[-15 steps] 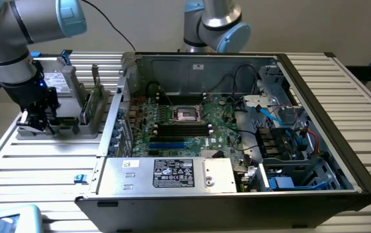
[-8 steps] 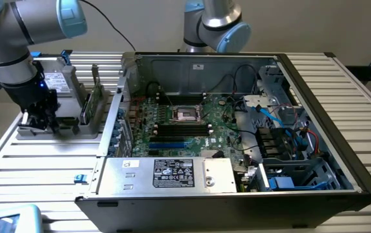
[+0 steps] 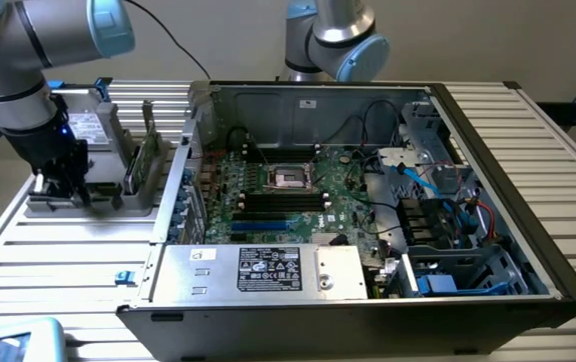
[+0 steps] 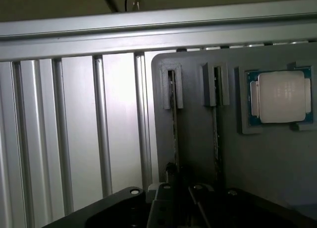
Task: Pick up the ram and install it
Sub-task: 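Pick up the ram and move it above insertion slot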
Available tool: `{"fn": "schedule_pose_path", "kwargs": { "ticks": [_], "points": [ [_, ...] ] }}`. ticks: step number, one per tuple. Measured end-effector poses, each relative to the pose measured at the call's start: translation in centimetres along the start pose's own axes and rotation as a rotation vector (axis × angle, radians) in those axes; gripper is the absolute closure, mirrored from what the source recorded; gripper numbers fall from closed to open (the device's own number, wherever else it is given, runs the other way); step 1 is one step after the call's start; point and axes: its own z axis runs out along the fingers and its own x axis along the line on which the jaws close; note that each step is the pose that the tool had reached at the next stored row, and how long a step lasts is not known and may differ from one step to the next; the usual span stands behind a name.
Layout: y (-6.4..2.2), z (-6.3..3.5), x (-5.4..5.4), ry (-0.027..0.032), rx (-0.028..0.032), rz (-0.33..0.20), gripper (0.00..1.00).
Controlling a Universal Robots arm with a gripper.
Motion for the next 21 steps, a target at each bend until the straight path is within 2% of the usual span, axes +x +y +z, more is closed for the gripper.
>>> {"fn": "schedule_pose_path", "kwargs": {
  "ticks": [4, 11, 15, 21],
  "points": [
    [0.07, -1.00, 0.0, 0.0000, 0.0007, -0.003, 0.85],
    [0.16, -4.13, 0.1, 0.0003, 0.0023, -0.019, 0.85],
    [0.20, -5.79, 0.1, 0.0008, 0.0029, -0.045, 0.85],
    [0.25, -7.77, 0.1, -0.0007, 0.0036, -0.072, 0.85]
  ]
}}
